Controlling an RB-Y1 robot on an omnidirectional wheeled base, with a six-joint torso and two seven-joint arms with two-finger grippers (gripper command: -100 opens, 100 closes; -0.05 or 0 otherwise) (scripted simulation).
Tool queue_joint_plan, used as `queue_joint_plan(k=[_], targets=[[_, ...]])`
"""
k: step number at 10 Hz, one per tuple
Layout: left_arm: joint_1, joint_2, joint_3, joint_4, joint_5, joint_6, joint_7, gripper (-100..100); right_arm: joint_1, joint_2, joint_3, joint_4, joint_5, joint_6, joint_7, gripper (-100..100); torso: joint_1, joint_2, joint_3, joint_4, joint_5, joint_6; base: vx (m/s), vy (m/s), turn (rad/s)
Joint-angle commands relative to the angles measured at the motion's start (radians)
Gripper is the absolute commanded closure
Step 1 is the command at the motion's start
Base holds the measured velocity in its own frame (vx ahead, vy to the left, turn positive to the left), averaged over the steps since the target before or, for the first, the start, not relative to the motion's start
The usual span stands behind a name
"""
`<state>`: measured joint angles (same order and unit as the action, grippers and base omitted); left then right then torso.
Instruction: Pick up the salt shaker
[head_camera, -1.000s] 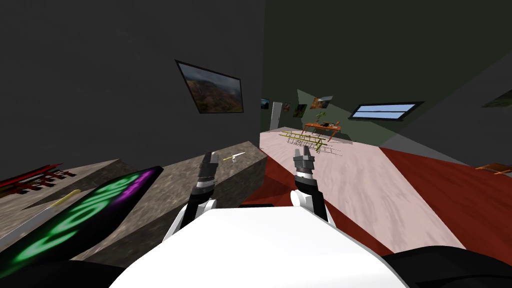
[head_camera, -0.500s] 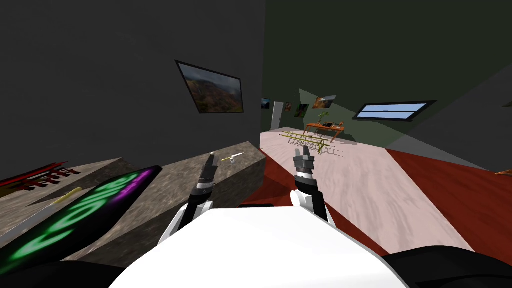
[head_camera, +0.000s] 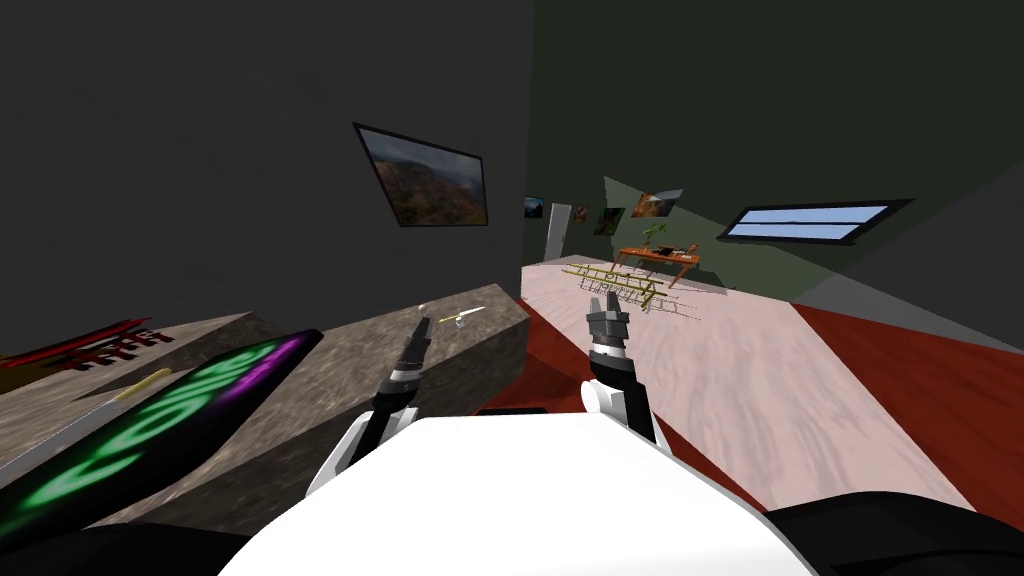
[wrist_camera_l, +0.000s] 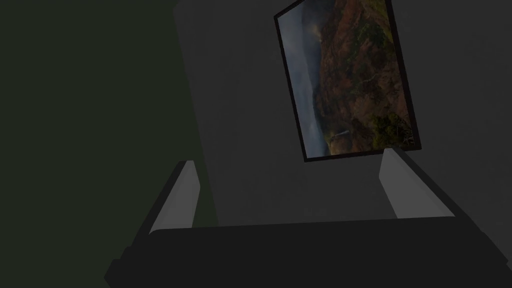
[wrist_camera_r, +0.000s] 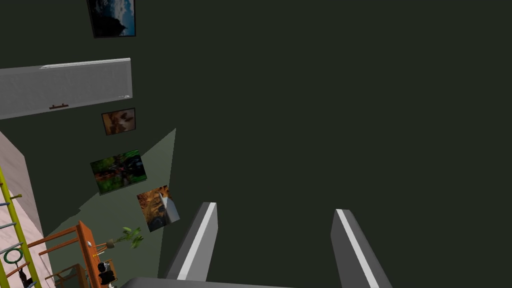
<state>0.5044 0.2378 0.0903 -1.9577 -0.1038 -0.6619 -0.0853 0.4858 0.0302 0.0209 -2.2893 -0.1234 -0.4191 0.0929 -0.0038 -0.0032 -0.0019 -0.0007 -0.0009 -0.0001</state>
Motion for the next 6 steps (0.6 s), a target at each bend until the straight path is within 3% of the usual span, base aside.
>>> queue_joint_plan(k=[1, 4, 6], targets=[[-0.002, 0.018, 0.023, 0.05, -0.013, -0.031, -0.012, -100, 0.0, 0.0, 0.0, 0.0, 0.0, 0.0, 0.0, 0, 0.0, 0.0, 0.0, 0.0, 0.0, 0.0, 0.043, -0.082, 0.079], [-0.006, 0.031, 0.04, 0.111, -0.021, -0.051, -0.018, -100, 0.0, 0.0, 0.0, 0.0, 0.0, 0.0, 0.0, 0, -0.001, 0.0, 0.0, 0.0, 0.0, 0.0, 0.04, -0.076, 0.039], [-0.015, 0.06, 0.073, 0.183, -0.035, -0.092, -0.032, -100, 0.0, 0.0, 0.0, 0.0, 0.0, 0.0, 0.0, 0, 0.0, 0.0, 0.0, 0.0, 0.0, 0.0, 0.053, -0.086, 0.058]])
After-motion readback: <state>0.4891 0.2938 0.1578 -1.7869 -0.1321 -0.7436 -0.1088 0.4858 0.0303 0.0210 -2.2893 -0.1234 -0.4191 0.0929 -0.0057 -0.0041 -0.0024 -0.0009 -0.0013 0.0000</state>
